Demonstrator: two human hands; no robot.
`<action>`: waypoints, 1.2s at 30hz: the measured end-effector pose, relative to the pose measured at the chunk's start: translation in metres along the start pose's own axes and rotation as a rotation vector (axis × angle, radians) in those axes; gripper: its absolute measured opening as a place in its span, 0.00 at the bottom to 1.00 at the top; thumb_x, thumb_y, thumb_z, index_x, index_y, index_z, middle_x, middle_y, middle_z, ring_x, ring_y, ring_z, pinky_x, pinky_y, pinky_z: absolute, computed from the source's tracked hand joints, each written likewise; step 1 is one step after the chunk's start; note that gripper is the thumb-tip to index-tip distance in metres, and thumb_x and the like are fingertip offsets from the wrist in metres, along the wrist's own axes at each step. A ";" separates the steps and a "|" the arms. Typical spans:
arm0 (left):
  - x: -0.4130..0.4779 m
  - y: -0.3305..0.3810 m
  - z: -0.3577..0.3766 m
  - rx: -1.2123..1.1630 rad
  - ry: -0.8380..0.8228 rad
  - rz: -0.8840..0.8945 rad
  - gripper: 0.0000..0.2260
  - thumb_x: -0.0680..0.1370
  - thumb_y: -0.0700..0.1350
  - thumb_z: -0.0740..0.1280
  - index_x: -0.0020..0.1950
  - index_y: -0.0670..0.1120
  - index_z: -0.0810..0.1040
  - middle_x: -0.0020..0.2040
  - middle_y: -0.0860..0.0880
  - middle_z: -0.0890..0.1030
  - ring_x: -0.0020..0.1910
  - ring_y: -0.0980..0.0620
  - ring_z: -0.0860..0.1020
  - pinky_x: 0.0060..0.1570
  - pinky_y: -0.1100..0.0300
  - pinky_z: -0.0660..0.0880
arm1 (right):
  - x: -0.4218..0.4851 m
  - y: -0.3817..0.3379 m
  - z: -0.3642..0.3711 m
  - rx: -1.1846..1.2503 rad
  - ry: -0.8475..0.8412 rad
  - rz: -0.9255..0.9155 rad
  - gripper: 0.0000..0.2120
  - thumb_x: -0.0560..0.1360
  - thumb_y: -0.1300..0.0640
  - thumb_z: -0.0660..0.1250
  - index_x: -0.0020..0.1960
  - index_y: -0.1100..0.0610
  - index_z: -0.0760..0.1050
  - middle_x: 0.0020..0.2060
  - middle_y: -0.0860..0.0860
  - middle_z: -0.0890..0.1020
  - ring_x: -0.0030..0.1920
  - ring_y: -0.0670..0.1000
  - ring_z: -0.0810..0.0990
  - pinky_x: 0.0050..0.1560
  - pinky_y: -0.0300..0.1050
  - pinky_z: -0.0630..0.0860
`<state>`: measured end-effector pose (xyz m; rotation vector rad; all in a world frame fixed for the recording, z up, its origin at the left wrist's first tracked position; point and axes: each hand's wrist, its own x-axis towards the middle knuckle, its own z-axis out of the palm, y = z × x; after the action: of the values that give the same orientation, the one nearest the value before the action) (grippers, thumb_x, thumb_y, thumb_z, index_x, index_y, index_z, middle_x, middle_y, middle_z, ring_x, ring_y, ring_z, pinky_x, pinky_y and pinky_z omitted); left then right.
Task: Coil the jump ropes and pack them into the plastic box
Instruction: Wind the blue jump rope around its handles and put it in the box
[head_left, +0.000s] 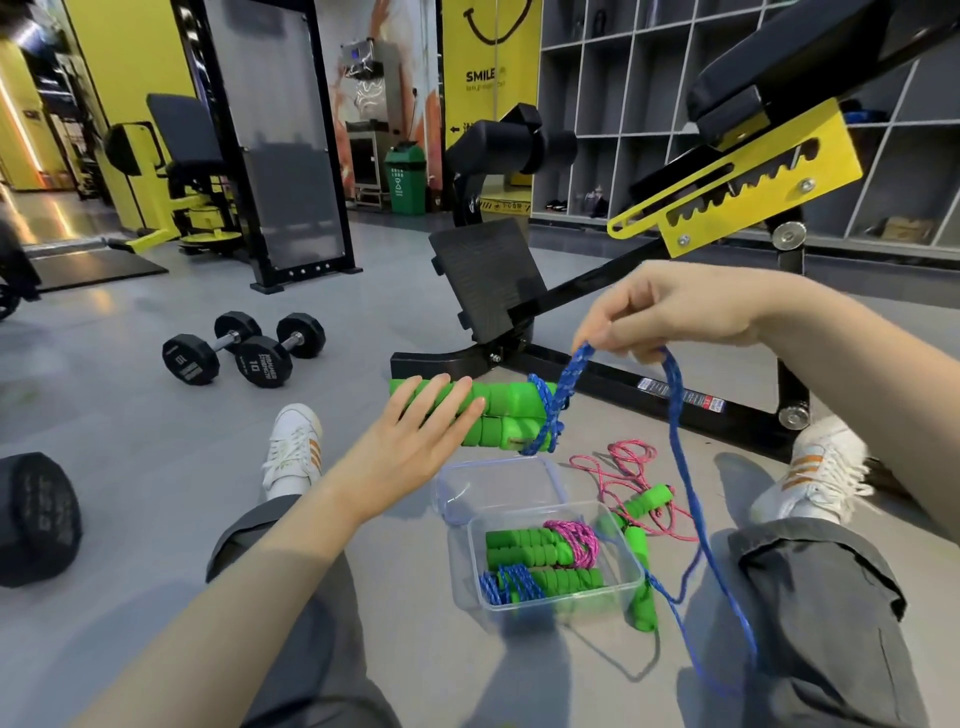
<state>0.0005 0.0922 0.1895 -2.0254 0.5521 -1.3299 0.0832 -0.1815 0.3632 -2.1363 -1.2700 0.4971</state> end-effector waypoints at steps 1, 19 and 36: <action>0.001 0.000 -0.002 -0.009 0.013 0.017 0.17 0.81 0.35 0.52 0.69 0.38 0.67 0.66 0.37 0.68 0.62 0.38 0.70 0.62 0.44 0.66 | 0.004 0.000 -0.001 0.022 0.036 -0.023 0.08 0.76 0.63 0.63 0.48 0.59 0.81 0.33 0.54 0.76 0.29 0.43 0.70 0.31 0.36 0.70; 0.038 0.005 -0.012 -0.050 0.225 -0.124 0.16 0.81 0.34 0.55 0.68 0.39 0.68 0.66 0.38 0.68 0.63 0.39 0.71 0.61 0.44 0.69 | 0.039 0.098 0.111 0.899 0.335 0.073 0.08 0.75 0.58 0.61 0.41 0.63 0.72 0.23 0.50 0.71 0.23 0.46 0.62 0.26 0.35 0.61; 0.001 0.013 0.015 0.042 0.021 -0.154 0.18 0.79 0.33 0.53 0.69 0.39 0.68 0.66 0.37 0.68 0.62 0.38 0.69 0.62 0.43 0.65 | -0.012 0.050 0.102 0.305 -0.009 0.093 0.07 0.79 0.56 0.62 0.50 0.58 0.76 0.22 0.50 0.69 0.21 0.46 0.68 0.30 0.39 0.72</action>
<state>0.0144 0.0864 0.1764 -2.0565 0.3802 -1.4418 0.0504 -0.1798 0.2539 -1.9428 -1.0280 0.6929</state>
